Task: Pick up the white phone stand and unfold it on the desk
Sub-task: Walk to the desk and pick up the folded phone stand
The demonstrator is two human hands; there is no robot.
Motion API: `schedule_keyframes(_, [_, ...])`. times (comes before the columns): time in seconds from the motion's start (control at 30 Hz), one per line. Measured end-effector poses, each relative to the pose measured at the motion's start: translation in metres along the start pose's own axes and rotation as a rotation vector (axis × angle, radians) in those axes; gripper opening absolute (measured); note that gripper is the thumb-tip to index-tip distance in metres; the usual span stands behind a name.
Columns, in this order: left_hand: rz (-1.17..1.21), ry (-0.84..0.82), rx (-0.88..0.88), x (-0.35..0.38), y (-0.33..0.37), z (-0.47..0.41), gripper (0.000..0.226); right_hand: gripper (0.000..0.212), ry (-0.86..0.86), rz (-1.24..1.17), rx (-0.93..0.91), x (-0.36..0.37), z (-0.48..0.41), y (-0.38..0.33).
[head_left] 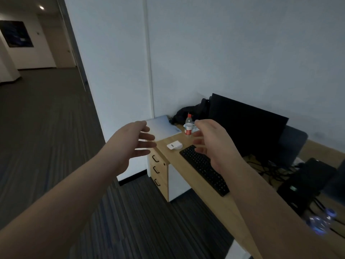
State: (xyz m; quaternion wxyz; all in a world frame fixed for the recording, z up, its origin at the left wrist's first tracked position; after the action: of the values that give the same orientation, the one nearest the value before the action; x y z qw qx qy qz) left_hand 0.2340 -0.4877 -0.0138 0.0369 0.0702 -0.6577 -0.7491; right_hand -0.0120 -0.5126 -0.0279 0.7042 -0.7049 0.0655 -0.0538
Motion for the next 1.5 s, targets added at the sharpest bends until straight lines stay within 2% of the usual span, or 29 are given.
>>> schedule_keyframes(0.17, [-0.040, -0.018, 0.028, 0.001, 0.017, -0.084, 0.034, 0.022, -0.019, 0.022, -0.002, 0.042, -0.080, -0.003])
schedule_keyframes(0.5, [-0.011, -0.046, -0.011, -0.043, 0.015, -0.219, 0.033, 0.015, 0.010, 0.042, -0.010, 0.112, -0.187, -0.004])
schedule_keyframes(0.67, [-0.012, -0.123, -0.009, -0.069, 0.010, -0.299, 0.031, 0.019, 0.079, 0.051, 0.012, 0.153, -0.231, 0.011])
schedule_keyframes(0.9, [-0.017, -0.291, 0.000, -0.093, 0.025, -0.402, 0.030, 0.019, 0.270, 0.063, 0.015, 0.194, -0.272, 0.005])
schedule_keyframes(1.13, [0.008, -0.483, -0.018, -0.057, 0.038, -0.471, 0.027, 0.013, 0.439, 0.076, 0.012, 0.198, -0.300, -0.001])
schedule_keyframes(1.37, [-0.016, -0.610, -0.067, 0.014, 0.026, -0.533, 0.029, 0.010, 0.594, 0.100, 0.002, 0.162, -0.350, 0.011])
schedule_keyframes(1.5, [-0.075, -0.677, -0.037, 0.063, 0.026, -0.572, 0.028, 0.010, 0.660, 0.024, 0.011, 0.134, -0.392, 0.028])
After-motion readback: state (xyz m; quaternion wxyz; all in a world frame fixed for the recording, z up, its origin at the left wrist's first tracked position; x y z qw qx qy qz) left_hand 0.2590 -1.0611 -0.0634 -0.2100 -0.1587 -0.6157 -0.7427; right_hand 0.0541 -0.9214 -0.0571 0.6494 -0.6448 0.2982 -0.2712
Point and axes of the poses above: each hand's wrist, its own z-axis away from the middle knuckle, its own x-axis out of the palm, y = z × x, the point moved 10 cm from there along -z, towards the middle knuckle, and after that the axes turned 1 degree about x, right-handed, at the moved point
